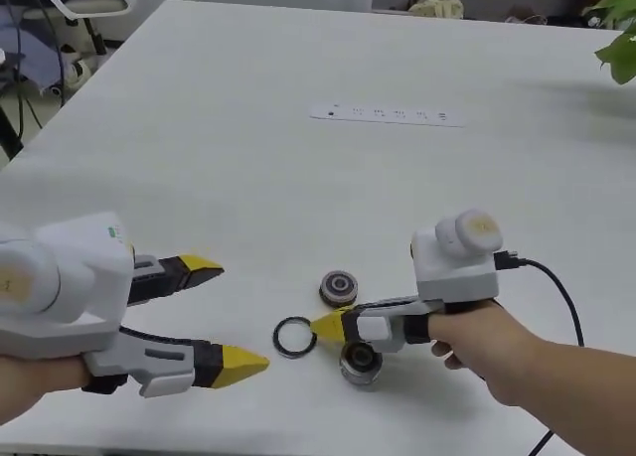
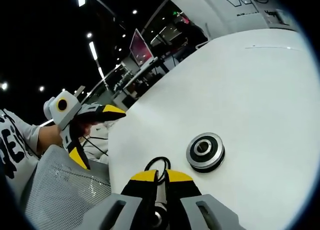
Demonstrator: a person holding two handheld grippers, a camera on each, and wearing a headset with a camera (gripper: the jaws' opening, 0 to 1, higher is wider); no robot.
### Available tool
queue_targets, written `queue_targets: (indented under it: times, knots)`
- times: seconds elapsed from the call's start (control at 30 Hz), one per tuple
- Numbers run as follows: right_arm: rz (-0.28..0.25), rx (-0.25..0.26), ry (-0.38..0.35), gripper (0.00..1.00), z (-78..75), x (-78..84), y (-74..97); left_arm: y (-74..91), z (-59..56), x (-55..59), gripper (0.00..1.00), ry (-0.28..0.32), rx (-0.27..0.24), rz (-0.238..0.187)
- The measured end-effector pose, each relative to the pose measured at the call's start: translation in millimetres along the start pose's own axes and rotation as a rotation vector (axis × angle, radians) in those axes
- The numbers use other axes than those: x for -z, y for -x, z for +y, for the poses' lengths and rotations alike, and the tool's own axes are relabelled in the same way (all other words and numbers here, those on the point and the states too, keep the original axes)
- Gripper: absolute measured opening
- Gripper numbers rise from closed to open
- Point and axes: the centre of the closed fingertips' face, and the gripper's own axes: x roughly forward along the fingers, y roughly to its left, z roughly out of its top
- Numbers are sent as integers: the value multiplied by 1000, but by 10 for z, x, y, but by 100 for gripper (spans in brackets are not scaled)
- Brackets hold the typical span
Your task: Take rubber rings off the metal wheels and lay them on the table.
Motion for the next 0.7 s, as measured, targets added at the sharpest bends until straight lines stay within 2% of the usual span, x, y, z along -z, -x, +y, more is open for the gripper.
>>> queue_targets:
  times: [0.33, 0.7]
  knots:
    - [-19, -1, 21, 4, 6, -60, 51, 4, -6, -23, 65, 0, 3, 2]
    - [-73, 8, 53, 6, 2, -242, 173, -9, 23, -75, 64, 2, 1, -5]
